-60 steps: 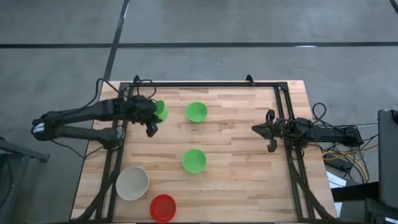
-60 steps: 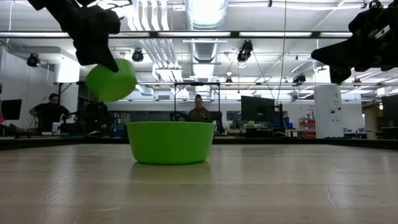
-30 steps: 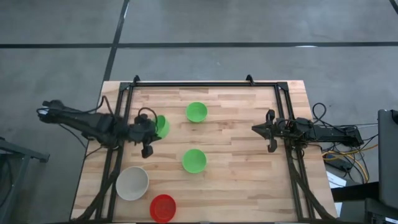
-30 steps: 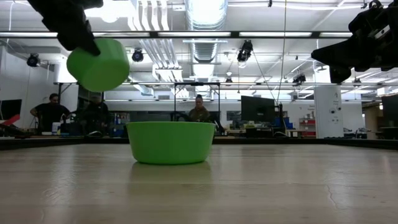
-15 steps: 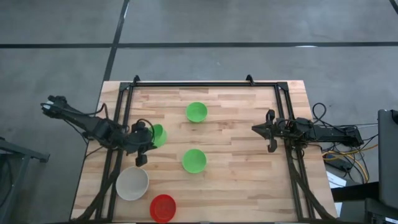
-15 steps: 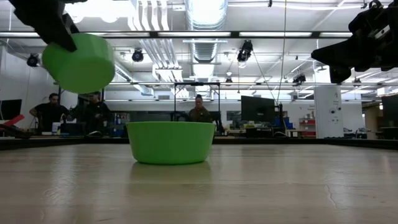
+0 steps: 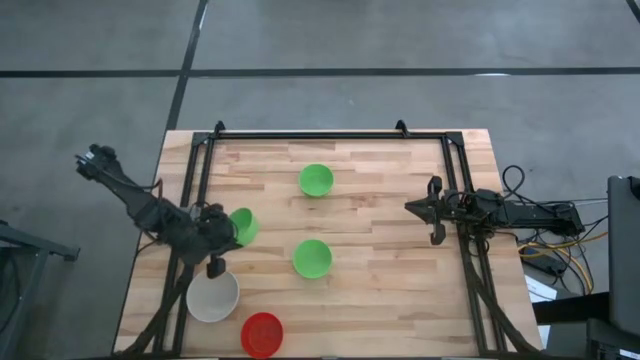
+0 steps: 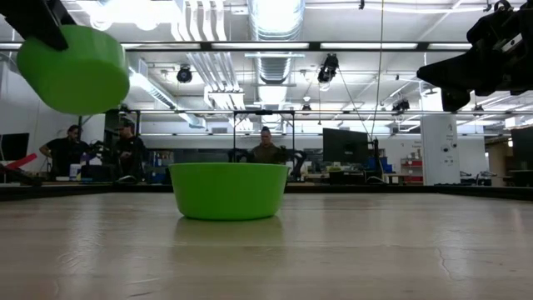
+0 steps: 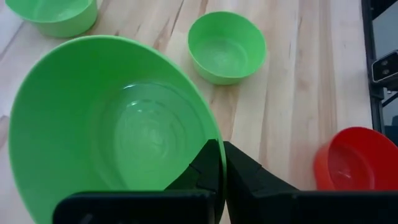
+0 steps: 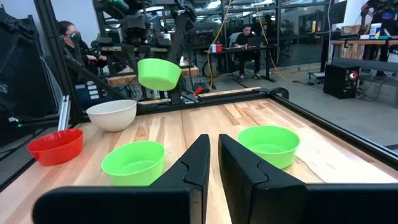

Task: Nest bowls inside each other
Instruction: Stack the top green bowl on the white bowl

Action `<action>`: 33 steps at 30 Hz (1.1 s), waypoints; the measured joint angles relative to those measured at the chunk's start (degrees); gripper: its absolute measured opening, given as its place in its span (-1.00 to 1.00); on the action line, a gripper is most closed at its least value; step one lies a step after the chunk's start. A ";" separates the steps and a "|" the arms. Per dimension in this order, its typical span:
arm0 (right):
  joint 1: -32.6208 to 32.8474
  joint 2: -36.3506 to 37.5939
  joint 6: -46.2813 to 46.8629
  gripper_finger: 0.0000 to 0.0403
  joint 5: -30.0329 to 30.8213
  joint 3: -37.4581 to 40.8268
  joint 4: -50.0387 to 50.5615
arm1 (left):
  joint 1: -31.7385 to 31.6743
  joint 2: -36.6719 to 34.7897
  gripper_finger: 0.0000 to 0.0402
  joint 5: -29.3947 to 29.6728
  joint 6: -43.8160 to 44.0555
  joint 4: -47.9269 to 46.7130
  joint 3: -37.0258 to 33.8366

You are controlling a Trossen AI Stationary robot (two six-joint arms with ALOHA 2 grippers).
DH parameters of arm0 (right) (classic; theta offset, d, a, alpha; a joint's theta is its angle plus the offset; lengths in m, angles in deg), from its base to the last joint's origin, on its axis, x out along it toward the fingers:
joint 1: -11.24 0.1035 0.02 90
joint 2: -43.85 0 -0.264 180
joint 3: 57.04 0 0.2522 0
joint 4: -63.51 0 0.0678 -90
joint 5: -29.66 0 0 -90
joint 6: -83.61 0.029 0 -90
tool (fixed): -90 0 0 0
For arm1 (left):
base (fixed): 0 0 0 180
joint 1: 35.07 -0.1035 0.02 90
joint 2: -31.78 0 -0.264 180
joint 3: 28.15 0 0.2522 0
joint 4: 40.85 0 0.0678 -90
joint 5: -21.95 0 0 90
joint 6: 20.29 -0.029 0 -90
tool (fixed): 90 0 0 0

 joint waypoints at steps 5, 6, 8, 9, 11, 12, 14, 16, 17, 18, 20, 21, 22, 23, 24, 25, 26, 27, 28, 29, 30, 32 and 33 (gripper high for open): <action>0.00 0.00 0.04 -0.83 0.00 0.00 0.00 | 2.53 0.05 -0.96 0.76 3.90 -1.61 0.06; 0.00 0.00 -0.04 -0.83 0.00 0.00 0.00 | 3.01 0.16 -0.96 0.76 4.35 -1.71 0.06; -0.01 0.00 0.01 -0.83 0.01 0.00 0.00 | 3.99 0.44 -0.95 0.74 5.05 -1.93 0.06; 0.00 0.00 0.04 -0.83 0.02 0.00 0.00 | 4.50 0.68 -0.95 0.74 5.37 -1.93 0.06; 0.01 0.00 -0.03 -0.83 0.00 0.00 0.00 | 5.54 1.08 -0.95 0.74 5.94 -2.00 0.06; 0.01 0.02 -0.03 -0.83 0.00 0.00 0.00 | 6.04 1.29 -0.95 0.74 6.42 -2.02 0.06; 0.01 0.01 0.04 -0.83 0.00 0.00 0.00 | 7.10 1.73 -0.96 0.65 7.39 -2.19 0.06; 0.00 0.00 -0.04 -0.83 0.02 0.00 0.00 | 8.27 2.28 -0.95 0.35 8.59 -2.39 0.06; 0.00 0.02 -0.02 -0.83 0.00 0.00 0.00 | 8.89 2.60 -0.95 0.10 9.17 -2.34 0.06; 0.01 0.00 0.05 -0.83 0.01 0.00 0.00 | 9.56 2.87 -0.94 -0.18 9.94 -2.36 0.06; 0.00 0.00 0.00 -0.83 0.01 0.00 0.00 | 11.10 3.38 -0.94 -0.27 11.75 -2.34 0.06; 0.01 0.02 -0.03 -0.83 0.00 0.00 0.00 | 11.86 3.57 -0.94 -0.27 12.73 -2.34 0.06; 0.01 0.00 -0.03 -0.83 0.00 0.00 0.00 | 12.63 3.78 -0.95 -0.27 13.55 -2.34 0.06; 0.01 0.01 0.05 -0.83 0.00 0.00 0.00 | 13.37 3.96 -0.95 -0.27 14.38 -2.34 0.06; 0.01 0.00 0.04 -0.83 0.00 0.00 0.00 | 14.08 4.15 -0.95 -0.27 15.18 -2.34 0.06; 0.01 0.00 -0.01 -0.83 0.01 0.00 0.00 | 14.76 4.35 -0.95 -0.27 16.00 -2.33 0.06; 0.00 0.00 -0.04 -0.83 0.02 0.00 0.00 | 15.44 4.55 -0.95 -0.27 16.70 -2.32 0.06; 0.00 0.00 -0.02 -0.83 0.01 0.00 0.00 | 16.11 4.73 -0.95 -0.27 17.34 -2.33 0.06; 0.00 0.00 0.06 -0.83 0.00 0.00 0.00 | 16.83 4.89 -0.94 -0.26 17.88 -2.33 0.06; 0.01 0.00 0.04 -0.83 0.00 0.00 0.00 | 17.52 5.01 -0.94 -0.25 18.47 -2.35 0.06; 0.00 0.00 -0.04 -0.83 0.01 0.00 0.00 | 18.22 5.12 -0.94 -0.25 19.16 -2.37 0.06; 0.01 0.02 0.00 -0.83 0.00 0.00 0.00 | 19.48 5.47 -0.94 -0.23 20.46 -2.39 0.08; -0.01 0.00 0.04 -0.83 0.02 0.00 0.00 | 20.05 5.73 -0.94 -0.22 20.97 -2.39 0.08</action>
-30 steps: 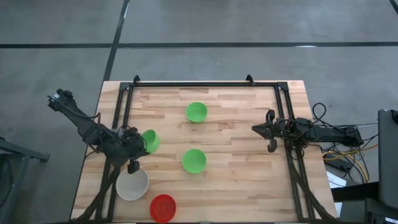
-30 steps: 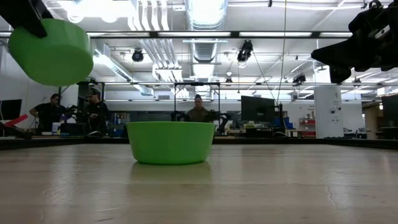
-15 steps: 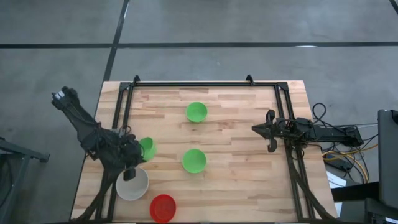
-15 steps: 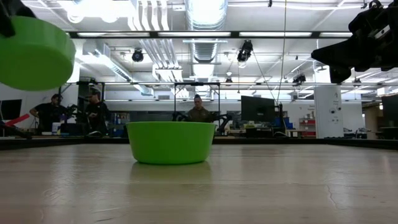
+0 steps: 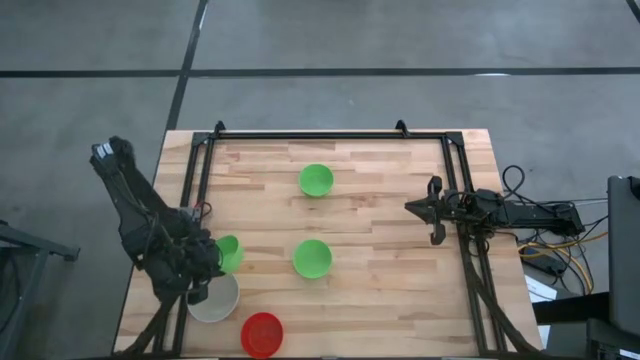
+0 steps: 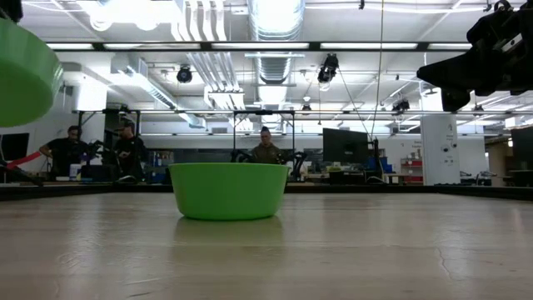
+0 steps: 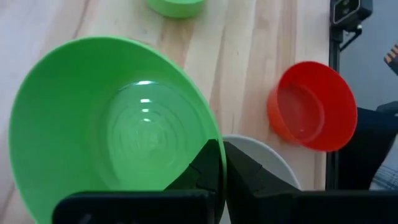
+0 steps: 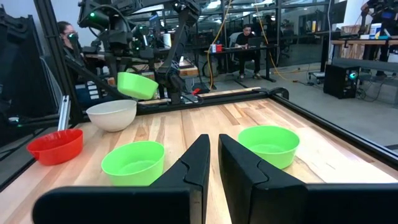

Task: Nest bowls inside each other
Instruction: Stack the top green bowl on the white bowl

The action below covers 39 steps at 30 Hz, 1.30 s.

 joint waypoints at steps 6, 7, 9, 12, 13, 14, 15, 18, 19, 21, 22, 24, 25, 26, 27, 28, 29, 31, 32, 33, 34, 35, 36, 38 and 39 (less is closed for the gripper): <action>0.00 0.00 -0.01 -0.83 -0.02 0.00 0.00 | 3.90 2.37 -0.95 0.07 1.07 0.04 0.02; 0.00 0.00 -0.07 -0.83 -0.02 0.00 0.00 | 4.59 2.81 -0.95 0.04 0.76 0.04 0.02; 0.00 0.00 -0.04 -0.83 -0.02 0.00 0.00 | 5.90 3.69 -0.95 0.11 -0.20 0.07 0.07; 0.02 0.00 -0.09 -0.83 -0.02 0.00 0.00 | 7.93 5.26 -0.95 0.66 -1.97 0.08 0.65; 0.01 0.00 -0.07 -0.83 0.00 0.00 0.00 | 8.69 5.80 -0.94 1.01 -2.54 0.05 0.91; 0.02 0.00 -0.01 -0.83 -0.02 0.00 0.00 | 9.47 6.34 -0.94 1.32 -3.23 0.04 1.23; 0.02 0.00 0.00 -0.83 -0.02 0.00 0.00 | 10.38 6.84 -0.94 1.93 -3.88 0.04 1.55; 0.00 0.00 -0.07 -0.83 -0.02 0.00 0.00 | 13.11 8.49 -0.94 4.23 -5.02 -0.04 2.70; 0.00 0.01 -0.01 -0.83 -0.02 0.00 0.00 | 14.09 9.06 -0.94 4.83 -5.21 -0.07 3.11; 0.02 0.01 -0.03 -0.83 -0.02 0.00 0.00 | 15.90 10.14 -0.94 6.22 -5.21 -0.14 3.79; 0.02 0.00 -0.08 -0.83 -0.02 0.00 0.00 | 16.71 10.63 -0.94 6.43 -5.23 -0.16 4.02; 0.00 0.00 -0.01 -0.83 -0.02 0.00 0.00 | 18.00 11.52 -0.94 6.45 -5.18 -0.25 4.17; 0.01 0.00 0.00 -0.83 -0.01 0.00 0.00 | 18.62 12.02 -0.94 6.43 -5.01 -0.37 4.17; 0.01 0.00 -0.05 -0.83 -0.02 0.00 0.00 | 19.06 12.39 -0.94 6.45 -4.64 -0.47 4.15; 0.01 0.00 -0.08 -0.83 -0.01 0.00 0.00 | 19.45 12.76 -0.94 6.45 -3.94 -0.61 4.11; 0.02 0.01 -0.05 -0.83 -0.02 0.00 0.00 | 19.74 13.19 -0.94 6.43 -3.26 -0.96 4.11; 0.02 0.01 0.01 -0.83 -0.01 0.00 0.00 | 19.94 13.56 -0.94 6.30 -2.64 -1.37 4.09; 0.02 0.00 -0.07 -0.83 0.00 0.00 0.00 | 20.04 14.11 -0.94 5.69 -1.86 -1.44 4.08; 0.02 0.00 -0.07 -0.83 -0.02 0.00 0.00 | 20.04 14.24 -0.94 5.39 -1.50 -1.45 4.06; 0.02 0.00 -0.04 -0.83 -0.02 0.00 0.00 | 20.04 14.37 -0.94 5.20 -1.03 -1.51 4.04; 0.01 0.00 0.02 -0.83 -0.02 0.00 0.00 | 20.04 14.51 -0.94 5.16 -0.60 -1.49 4.04; 0.02 0.00 0.00 -0.83 0.00 0.00 0.00 | 20.04 14.59 -0.94 5.09 -0.18 -1.51 4.04; 0.02 0.00 -0.07 -0.83 -0.01 0.00 0.00 | 20.04 14.68 -0.94 4.99 0.25 -1.51 4.04; 0.00 0.00 -0.03 -0.83 -0.01 0.00 0.00 | 20.04 14.95 -0.94 4.96 1.28 -1.51 4.04; 0.00 0.02 0.00 -0.83 0.00 0.00 0.00 | 20.04 15.10 -0.94 4.83 2.12 -1.49 4.04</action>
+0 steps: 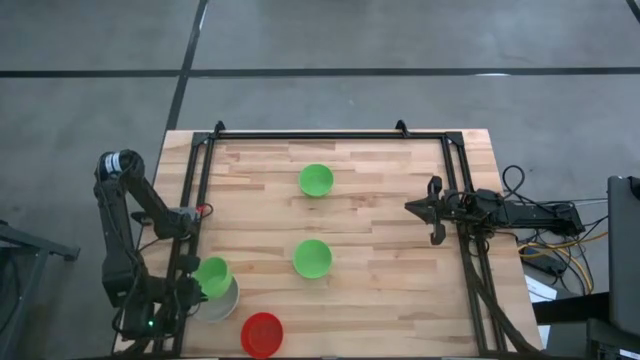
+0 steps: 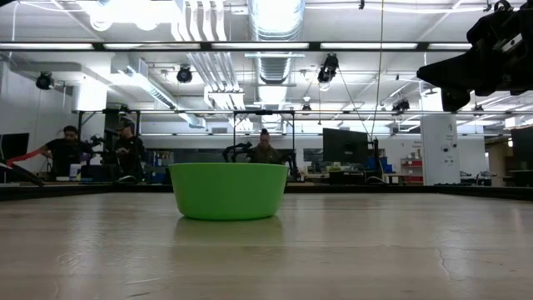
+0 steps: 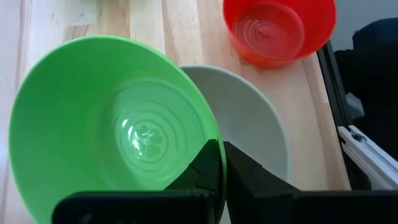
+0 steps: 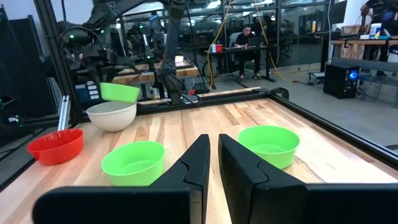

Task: Nest bowls inside each other
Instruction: Stack the top green bowl on the white bowl

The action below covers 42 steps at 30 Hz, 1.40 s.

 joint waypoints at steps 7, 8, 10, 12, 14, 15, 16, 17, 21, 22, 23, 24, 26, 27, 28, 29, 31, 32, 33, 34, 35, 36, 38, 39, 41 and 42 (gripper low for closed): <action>0.01 -0.01 -0.07 -0.83 0.00 0.00 0.00 | -0.20 -0.18 -0.94 -1.79 2.45 -1.42 0.02; 0.00 -0.01 -0.08 -0.83 0.00 0.00 0.00 | -0.20 -0.37 -0.94 -1.81 2.45 -1.60 0.02; 0.00 -0.02 0.00 -0.83 -0.02 0.00 0.00 | -0.20 -0.61 -0.94 -1.87 2.52 -1.38 0.06; 0.02 0.00 -0.09 -0.83 0.00 0.00 0.00 | -0.24 -0.64 -0.94 -2.35 2.61 -1.47 0.04; 0.02 -0.02 -0.02 -0.83 -0.01 0.00 0.00 | -0.26 -0.66 -0.94 -3.01 2.92 -1.46 0.04; 0.00 -0.02 0.00 -0.83 -0.02 0.00 0.00 | -0.26 -0.66 -0.94 -3.11 3.09 -1.46 0.04; 0.00 -0.02 -0.03 -0.83 -0.01 0.00 0.00 | -0.26 -0.66 -0.94 -3.15 3.12 -1.42 0.04; 0.02 -0.01 -0.09 -0.83 -0.02 0.00 0.00 | -0.26 -0.66 -0.94 -3.23 3.13 -1.36 0.04; 0.02 -0.02 -0.03 -0.83 0.00 0.00 0.00 | -0.26 -0.66 -0.94 -4.02 3.16 -0.23 0.04; 0.00 -0.02 -0.09 -0.83 0.00 0.00 0.00 | -0.26 -0.66 -0.94 -4.16 3.19 -0.11 0.04; 0.02 -0.01 -0.07 -0.83 -0.01 0.00 0.00 | -0.26 -0.66 -0.94 -4.26 3.18 0.27 0.02; 0.02 -0.02 -0.01 -0.83 -0.02 0.00 0.00 | -0.26 -0.66 -0.94 -4.37 3.07 0.75 0.02; 0.01 -0.01 -0.06 -0.83 -0.01 0.00 0.00 | -0.26 -0.66 -0.94 -4.39 2.21 1.55 0.02; 0.01 -0.01 -0.08 -0.83 -0.01 0.00 0.00 | -0.26 -0.66 -0.94 -4.29 1.86 1.70 0.02; 0.00 -0.02 -0.06 -0.83 -0.02 0.00 0.00 | -0.30 -0.66 -0.94 -4.01 1.57 1.79 0.02; 0.00 0.00 0.00 -0.83 0.00 0.00 0.00 | -0.37 -0.66 -0.94 -3.78 1.35 2.07 0.02; 0.01 0.00 -0.08 -0.83 0.00 0.00 0.00 | -0.49 -0.66 -0.94 -3.61 0.70 2.71 0.00; 0.01 0.00 -0.08 -0.83 -0.02 0.00 0.00 | -0.59 -0.64 -0.94 -3.58 0.41 2.81 -0.02; 0.02 0.00 -0.03 -0.83 -0.01 0.00 0.00 | -0.66 -0.61 -0.94 -3.58 0.15 3.05 -0.03; 0.02 -0.01 0.00 -0.83 -0.02 0.00 0.00 | -0.70 -0.61 -0.94 -3.56 -0.05 3.33 -0.04; 0.02 -0.01 -0.03 -0.83 -0.02 0.00 0.00 | -0.75 -0.61 -0.94 -3.56 -0.42 3.65 -0.04; 0.02 -0.02 -0.07 -0.83 0.00 0.00 0.00 | -0.87 -0.61 -0.94 -3.58 -1.10 4.08 -0.04; 0.01 -0.01 -0.03 -0.83 -0.01 0.00 0.00 | -1.11 -0.61 -0.94 -4.22 -2.06 4.62 -0.04; 0.00 -0.01 0.01 -0.83 -0.02 0.00 0.00 | -1.14 -0.61 -0.94 -4.51 -2.64 4.62 -0.06; 0.01 0.00 -0.08 -0.83 -0.02 0.00 0.00 | -1.14 -0.61 -0.94 -4.56 -4.15 4.61 -0.11; 0.00 0.00 -0.07 -0.83 -0.02 0.00 0.00 | -1.14 -0.61 -0.94 -4.57 -5.02 4.64 -0.14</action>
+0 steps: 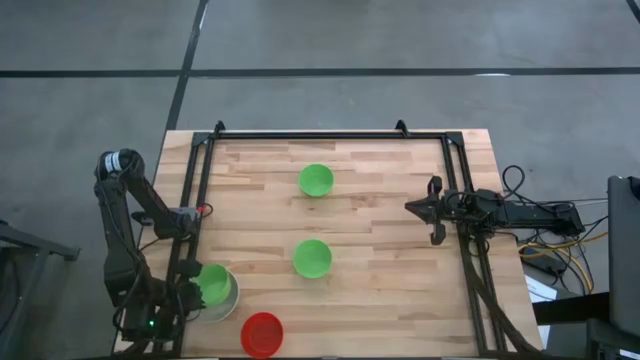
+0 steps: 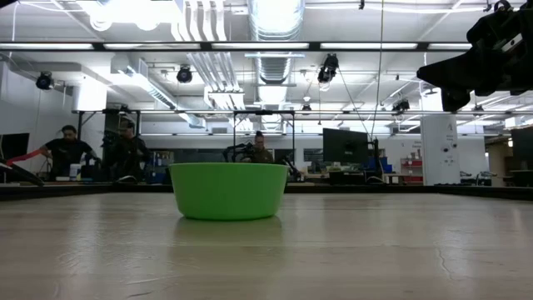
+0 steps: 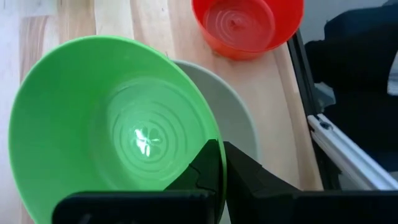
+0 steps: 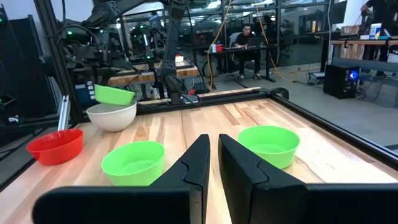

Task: Nest bowls inside each other
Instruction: Stack the top green bowl on the white bowl

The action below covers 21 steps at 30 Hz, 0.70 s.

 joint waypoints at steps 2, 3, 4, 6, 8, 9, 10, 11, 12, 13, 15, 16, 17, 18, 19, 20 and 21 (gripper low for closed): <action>0.01 -0.01 0.07 -0.83 0.01 0.00 0.00 | 0.00 0.00 -0.94 -0.01 -1.84 0.02 -0.11; 0.02 -0.01 0.04 -0.83 0.01 0.00 0.00 | 0.00 0.00 -0.94 0.00 -2.66 0.03 -0.17; 0.00 0.00 -0.02 -0.83 0.00 0.00 0.00 | 0.00 0.00 -0.94 0.00 -3.22 0.01 -0.20; 0.02 0.00 0.06 -0.83 0.02 0.00 0.00 | 0.00 0.00 -0.94 0.07 -3.27 0.06 -0.42; 0.00 0.00 0.01 -0.83 0.00 0.00 0.00 | -0.02 0.00 -0.94 0.07 -2.34 0.30 -1.03; 0.00 0.00 -0.01 -0.83 0.01 0.00 0.00 | -0.02 0.00 -0.94 0.06 -1.94 0.61 -1.39; 0.02 0.00 0.01 -0.83 0.01 0.00 0.00 | -0.02 0.00 -0.94 0.00 -1.61 1.22 -1.86; 0.00 -0.02 0.07 -0.83 0.00 0.00 0.00 | -0.02 0.01 -0.94 -0.19 -1.21 1.60 -2.24; 0.00 -0.02 0.07 -0.83 0.01 0.00 0.00 | -0.02 0.02 -0.94 -0.32 -0.66 1.84 -2.65; 0.00 0.00 0.02 -0.83 0.02 0.00 0.00 | -0.02 0.02 -0.94 -0.38 -0.08 1.97 -2.97; 0.00 -0.01 0.00 -0.83 0.02 0.00 0.00 | -0.04 0.02 -0.94 -0.61 0.77 1.94 -3.23; 0.01 0.00 0.08 -0.83 0.01 0.00 0.00 | -0.07 0.02 -0.94 -0.78 0.99 2.04 -3.23; 0.02 -0.01 0.07 -0.83 0.02 0.00 0.00 | -0.07 0.02 -0.94 -0.94 1.07 2.14 -3.24; 0.02 -0.01 0.01 -0.83 0.02 0.00 0.00 | -0.07 0.02 -0.93 -1.00 1.28 2.23 -3.24; 0.01 0.00 -0.01 -0.83 0.02 0.00 0.00 | -0.07 0.02 -0.92 -1.14 1.57 2.31 -3.23; 0.01 0.00 0.01 -0.83 0.00 0.00 0.00 | -0.07 0.02 -0.90 -1.23 1.83 2.29 -3.23; 0.02 0.00 0.07 -0.83 0.00 0.00 0.00 | -0.07 0.02 -0.88 -1.33 1.97 2.29 -3.23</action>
